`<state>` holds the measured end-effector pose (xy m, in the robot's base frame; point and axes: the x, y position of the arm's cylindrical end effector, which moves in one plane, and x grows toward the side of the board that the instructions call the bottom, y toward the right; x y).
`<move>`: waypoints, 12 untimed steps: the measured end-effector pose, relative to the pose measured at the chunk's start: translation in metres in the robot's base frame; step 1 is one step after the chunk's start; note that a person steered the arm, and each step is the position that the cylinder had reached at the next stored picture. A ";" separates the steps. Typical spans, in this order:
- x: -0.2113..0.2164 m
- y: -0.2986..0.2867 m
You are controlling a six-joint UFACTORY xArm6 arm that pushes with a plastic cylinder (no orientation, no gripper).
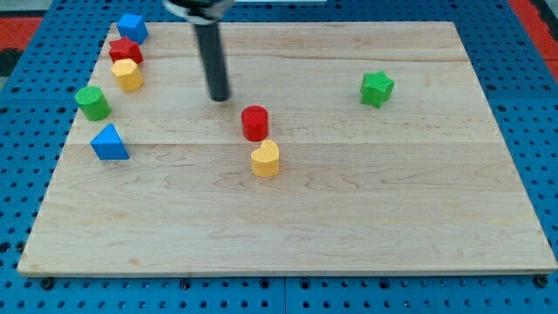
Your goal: Adjust the circles and blue triangle in a vertical line
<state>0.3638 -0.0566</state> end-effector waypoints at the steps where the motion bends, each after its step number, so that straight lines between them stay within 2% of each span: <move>1: 0.030 0.066; 2: 0.066 0.035; 3: 0.066 -0.044; 4: 0.041 0.000; 5: 0.013 -0.007; 6: 0.050 -0.052; 7: 0.056 -0.100; 9: 0.038 -0.108; 11: 0.049 -0.179; 12: 0.050 -0.181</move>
<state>0.4134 -0.2378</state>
